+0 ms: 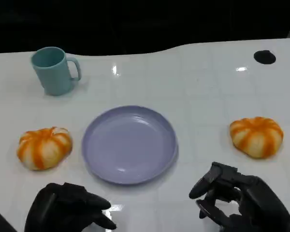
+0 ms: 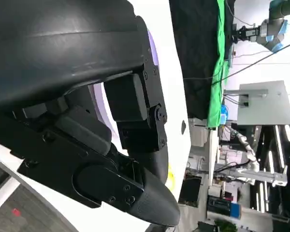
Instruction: Grasp the bread from the table and place it into the plate.
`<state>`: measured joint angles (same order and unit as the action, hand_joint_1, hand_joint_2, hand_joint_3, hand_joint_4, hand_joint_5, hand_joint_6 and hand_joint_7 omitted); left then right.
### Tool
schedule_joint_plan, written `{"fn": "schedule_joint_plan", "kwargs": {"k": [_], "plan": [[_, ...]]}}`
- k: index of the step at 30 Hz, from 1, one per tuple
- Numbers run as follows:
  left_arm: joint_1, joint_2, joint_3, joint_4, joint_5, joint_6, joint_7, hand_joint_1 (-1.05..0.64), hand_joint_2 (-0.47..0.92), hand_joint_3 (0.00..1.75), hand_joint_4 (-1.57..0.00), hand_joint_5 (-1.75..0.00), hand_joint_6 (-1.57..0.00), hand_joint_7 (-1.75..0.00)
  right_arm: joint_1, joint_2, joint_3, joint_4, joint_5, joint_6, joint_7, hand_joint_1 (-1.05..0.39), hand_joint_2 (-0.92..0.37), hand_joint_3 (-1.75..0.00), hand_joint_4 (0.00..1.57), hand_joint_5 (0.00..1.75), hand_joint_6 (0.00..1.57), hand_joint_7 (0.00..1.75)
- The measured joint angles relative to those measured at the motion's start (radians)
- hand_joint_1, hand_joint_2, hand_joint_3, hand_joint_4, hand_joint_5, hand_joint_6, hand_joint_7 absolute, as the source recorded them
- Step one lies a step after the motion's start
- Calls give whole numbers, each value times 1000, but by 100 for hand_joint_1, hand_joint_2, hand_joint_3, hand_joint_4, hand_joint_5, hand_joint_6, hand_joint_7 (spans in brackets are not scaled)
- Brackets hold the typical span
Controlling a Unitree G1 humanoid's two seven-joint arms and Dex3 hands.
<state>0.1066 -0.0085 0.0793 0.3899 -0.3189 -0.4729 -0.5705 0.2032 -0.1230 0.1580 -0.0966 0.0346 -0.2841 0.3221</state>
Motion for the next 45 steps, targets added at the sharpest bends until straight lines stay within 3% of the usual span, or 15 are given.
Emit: {"fn": "schedule_joint_plan", "kwargs": {"k": [8, 13, 16, 20, 25, 30, 38, 45], "plan": [[-4, 1, 1, 4, 0, 0, 0, -105, 81, 0, -157, -34, -157, -9, -77, -45, -22, 79, -166, -182, -71, -16, -78, -42, 44, 109, 51, 71], [-15, 1, 1, 20, 0, 0, 0, -105, 80, 0, -157, -34, -157, -9, -146, -94, -45, 130, -336, -288, -178, -26, -85, -19, 41, 91, 56, 45], [-23, 1, 2, 29, 0, -1, 0, -105, 80, 0, -157, -34, -157, -9, -184, -118, -70, 149, -442, -344, -272, -32, -87, -13, 34, 88, 55, 39], [-29, 1, 3, 39, -1, -3, -4, -105, 80, 0, -157, -34, -157, -9, -223, -148, -87, 149, -590, -360, -390, -33, -86, -8, 22, 85, 50, 36], [-33, 1, 3, 45, 3, -5, -3, -105, 81, 1, -157, -34, -157, -9, -243, -196, -103, 78, -782, -275, -460, -38, -83, -2, 5, 90, 41, 28], [-34, 0, 3, 45, 3, -5, -3, -105, 80, 0, -157, -34, -157, -9, -254, -239, -104, -5, -917, -133, -448, -38, -80, 0, 1, 90, 44, 22], [-40, -1, 3, 47, 0, -5, -3, -105, 79, 0, -157, -34, -157, -10, -266, -271, -50, -97, -1080, 106, -293, -40, -75, 0, 5, 69, 44, 6], [-40, -1, 3, 48, 2, -5, -3, -105, 79, 0, -157, -34, -157, -11, -310, -309, 8, -112, -1166, 214, -155, -41, -77, 0, 8, 52, 40, 0]]}}
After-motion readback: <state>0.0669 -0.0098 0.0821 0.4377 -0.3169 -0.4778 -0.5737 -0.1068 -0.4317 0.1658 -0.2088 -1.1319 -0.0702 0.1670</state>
